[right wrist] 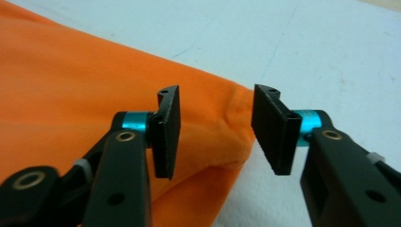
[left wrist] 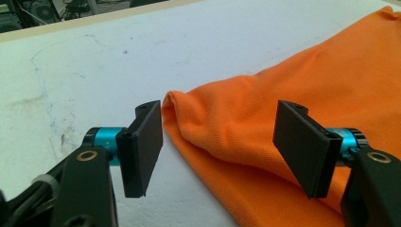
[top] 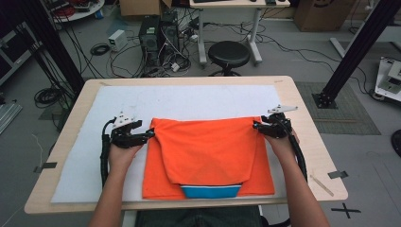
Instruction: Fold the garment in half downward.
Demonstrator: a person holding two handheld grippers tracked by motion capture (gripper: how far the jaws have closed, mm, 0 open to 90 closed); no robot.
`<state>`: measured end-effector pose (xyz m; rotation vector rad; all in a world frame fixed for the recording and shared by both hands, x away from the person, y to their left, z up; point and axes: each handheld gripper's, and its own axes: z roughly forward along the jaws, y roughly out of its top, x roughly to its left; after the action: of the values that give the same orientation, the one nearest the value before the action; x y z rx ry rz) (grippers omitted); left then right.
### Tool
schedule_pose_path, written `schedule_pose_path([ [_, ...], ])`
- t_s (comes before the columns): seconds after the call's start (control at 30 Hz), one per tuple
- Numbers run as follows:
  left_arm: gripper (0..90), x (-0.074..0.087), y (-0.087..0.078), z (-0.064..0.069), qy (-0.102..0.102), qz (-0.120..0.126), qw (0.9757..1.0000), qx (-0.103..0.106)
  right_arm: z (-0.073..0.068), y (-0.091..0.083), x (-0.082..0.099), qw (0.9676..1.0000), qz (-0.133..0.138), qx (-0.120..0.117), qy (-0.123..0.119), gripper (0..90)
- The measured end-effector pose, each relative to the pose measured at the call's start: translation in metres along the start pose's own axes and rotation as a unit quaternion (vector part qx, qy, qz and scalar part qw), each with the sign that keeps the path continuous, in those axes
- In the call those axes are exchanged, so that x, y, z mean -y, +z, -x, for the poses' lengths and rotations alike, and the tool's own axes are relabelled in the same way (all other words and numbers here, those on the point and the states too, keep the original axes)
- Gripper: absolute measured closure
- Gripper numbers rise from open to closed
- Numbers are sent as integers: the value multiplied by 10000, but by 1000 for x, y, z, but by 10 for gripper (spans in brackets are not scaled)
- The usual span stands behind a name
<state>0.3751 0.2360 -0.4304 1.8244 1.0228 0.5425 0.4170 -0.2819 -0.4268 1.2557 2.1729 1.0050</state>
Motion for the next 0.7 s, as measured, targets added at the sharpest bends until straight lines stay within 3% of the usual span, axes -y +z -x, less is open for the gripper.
schedule_pose_path([
  [0.27, 312, -1, 2, 1, -1, -120, 9999, 24, 2, -17, 10, 9997, 226, -69, 77, 469],
  [0.4, 273, -1, 15, -7, -173, -347, 9992, -113, 13, -9, 10, 9992, 187, 56, 343, 443],
  [0.5, 250, 0, 25, -13, -343, -264, 9985, -345, 19, 2, 6, 9988, -32, 220, 438, 386],
  [0.57, 236, 0, 34, -19, -448, -536, 9968, -393, 22, 10, 2, 9983, -141, 189, 525, 367],
  [0.7, 220, -1, 49, -25, -607, -851, 9937, -412, 22, 24, -1, 9981, -278, 130, 529, 351],
])
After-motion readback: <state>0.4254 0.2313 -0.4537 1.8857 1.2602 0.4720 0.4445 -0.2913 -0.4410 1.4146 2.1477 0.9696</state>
